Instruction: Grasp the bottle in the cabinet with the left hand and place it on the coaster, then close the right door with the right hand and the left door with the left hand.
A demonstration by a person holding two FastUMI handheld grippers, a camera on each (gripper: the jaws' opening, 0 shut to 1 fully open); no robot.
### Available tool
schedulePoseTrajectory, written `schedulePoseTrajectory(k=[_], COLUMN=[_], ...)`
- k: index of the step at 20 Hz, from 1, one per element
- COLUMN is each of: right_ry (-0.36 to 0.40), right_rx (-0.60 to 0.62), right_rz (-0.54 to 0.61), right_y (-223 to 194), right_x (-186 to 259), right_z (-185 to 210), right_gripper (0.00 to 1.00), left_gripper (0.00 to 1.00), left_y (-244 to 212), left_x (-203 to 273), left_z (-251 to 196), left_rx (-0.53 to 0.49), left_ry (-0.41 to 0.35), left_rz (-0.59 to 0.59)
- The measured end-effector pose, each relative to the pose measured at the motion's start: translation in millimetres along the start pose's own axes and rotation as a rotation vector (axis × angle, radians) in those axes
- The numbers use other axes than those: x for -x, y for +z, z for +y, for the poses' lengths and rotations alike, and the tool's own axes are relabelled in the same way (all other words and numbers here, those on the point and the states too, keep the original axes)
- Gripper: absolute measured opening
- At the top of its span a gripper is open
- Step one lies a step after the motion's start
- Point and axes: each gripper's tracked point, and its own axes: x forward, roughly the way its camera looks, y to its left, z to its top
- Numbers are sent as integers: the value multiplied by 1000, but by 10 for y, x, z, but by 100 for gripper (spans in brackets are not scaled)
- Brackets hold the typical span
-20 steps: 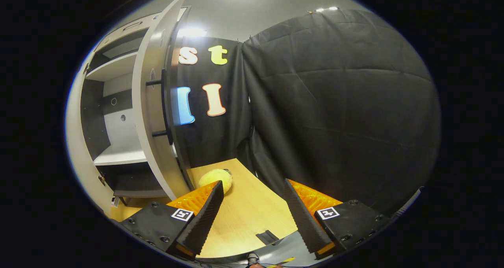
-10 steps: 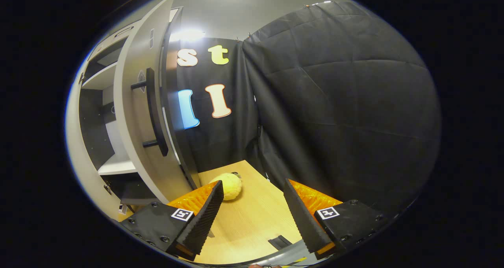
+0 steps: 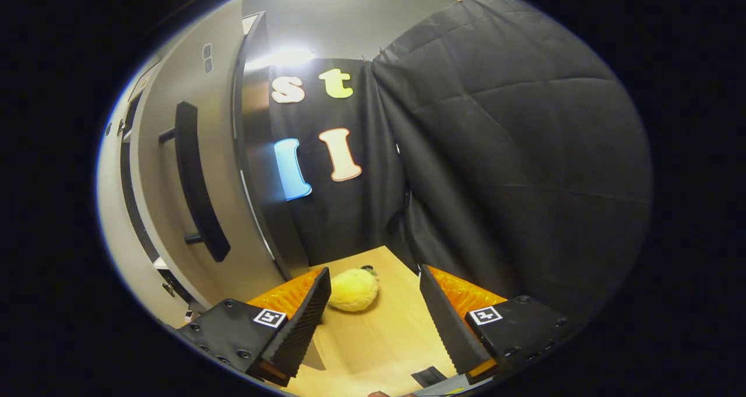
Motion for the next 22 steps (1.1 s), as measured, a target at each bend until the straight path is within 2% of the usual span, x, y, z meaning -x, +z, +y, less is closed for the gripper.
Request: schedulePoseTrajectory(k=[1,2,3,4,6,7,8,9,10,11,12,13,14,15,16,18,19,22], right_ry=[17,31,47,68,114,141,170,202,233,261,284,309,330,347,367,404,422,432], right_rx=[11,25,37,49,72,84,97,111,125,136,142,147,151,155,155,148,148,170], right_rz=[-12,-27,-46,-65,-93,-102,-106,-111,-117,-122,-124,-126,-131,-131,-125,-108,-108,-133], right_y=[82,174,269,341,490,561,592,626,667,699,707,732,760,791,791,801,823,894], right_x=[-41,-86,-121,-145,-200,-223,-240,-249,-264,-264,-254,-238,-211,-199,-200,-176,-149,-81], right_z=[1,-11,-13,-1,38,80,112,164,228,289,333,399,457,509,564,680,734,811], right_gripper=[98,98,98,98,98,98,98,98,92,98,98,98,98,92,98,98,98,98], left_gripper=[92,92,97,92,92,87,93,92,97,87,92,97,97,92,87,97,92,92], left_y=[196,401,615,811,1107,1198,1264,1295,1285,1242,1215,1203,1202,1199,1204,1207,1198,1141], left_x=[2,22,46,74,96,118,122,112,85,91,102,111,119,138,166,227,250,278], left_z=[95,215,324,362,387,418,468,526,578,640,702,751,759,762,768,805,810,791], left_rx=[-9,-16,-15,-4,22,30,34,33,26,18,12,12,14,15,13,13,16,20], left_ry=[58,130,195,238,286,310,337,359,380,407,430,439,441,442,445,454,454,427], left_rz=[-17,-37,-70,-100,-138,-142,-135,-118,-90,-55,-35,-27,-27,-30,-36,-49,-49,-38])
